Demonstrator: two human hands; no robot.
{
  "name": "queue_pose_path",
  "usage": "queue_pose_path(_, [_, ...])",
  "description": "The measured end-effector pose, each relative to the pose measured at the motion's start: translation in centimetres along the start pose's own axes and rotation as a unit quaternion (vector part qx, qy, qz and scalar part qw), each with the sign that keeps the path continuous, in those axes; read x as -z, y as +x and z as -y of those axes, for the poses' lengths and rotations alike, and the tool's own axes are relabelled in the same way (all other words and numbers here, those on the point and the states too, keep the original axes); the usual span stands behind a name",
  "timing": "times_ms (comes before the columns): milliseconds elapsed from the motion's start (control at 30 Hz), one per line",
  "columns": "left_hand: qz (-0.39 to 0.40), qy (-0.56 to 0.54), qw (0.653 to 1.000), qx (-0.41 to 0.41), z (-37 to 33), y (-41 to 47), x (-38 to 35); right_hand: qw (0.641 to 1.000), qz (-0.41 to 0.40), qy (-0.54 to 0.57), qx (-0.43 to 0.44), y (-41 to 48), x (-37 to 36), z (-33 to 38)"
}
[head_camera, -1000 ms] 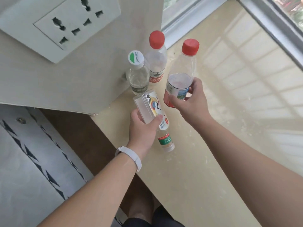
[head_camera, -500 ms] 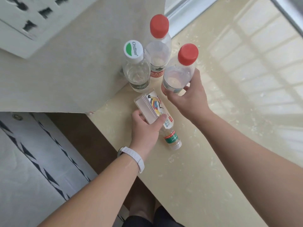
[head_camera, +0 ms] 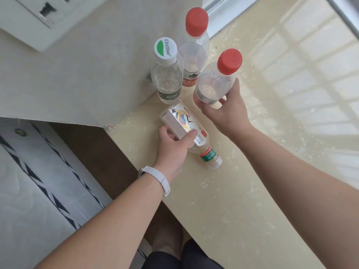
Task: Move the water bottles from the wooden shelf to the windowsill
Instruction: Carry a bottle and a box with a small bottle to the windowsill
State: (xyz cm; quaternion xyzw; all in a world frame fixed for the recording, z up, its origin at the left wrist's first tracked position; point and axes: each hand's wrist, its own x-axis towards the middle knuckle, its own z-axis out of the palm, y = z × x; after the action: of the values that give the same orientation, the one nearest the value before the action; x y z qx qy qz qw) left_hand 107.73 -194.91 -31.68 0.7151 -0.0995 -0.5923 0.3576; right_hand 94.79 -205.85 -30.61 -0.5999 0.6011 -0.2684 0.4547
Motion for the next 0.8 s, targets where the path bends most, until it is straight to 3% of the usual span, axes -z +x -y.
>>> queue_pose_path(333, [-0.021, 0.068, 0.997, -0.012, -1.8, -2.1, 2.3, 0.996, 0.031, -0.064, -0.055, -2.5, 2.8, 0.3])
queue_pose_path(567, [-0.005, 0.152, 0.985, -0.084, -5.0, -6.7, 3.6, 0.987, 0.012, -0.159, -0.033, -5.5, 6.8, 3.7])
queue_pose_path(700, [0.025, 0.231, 0.962, -0.146, -7.4, -10.3, 4.7, 0.975, 0.016, -0.222, 0.005, -7.8, 9.6, 6.5])
queue_pose_path(800, [0.041, 0.309, 0.925, -0.217, -9.5, -13.4, 5.1, 0.965, 0.019, -0.26, 0.019, -10.0, 11.6, 9.0])
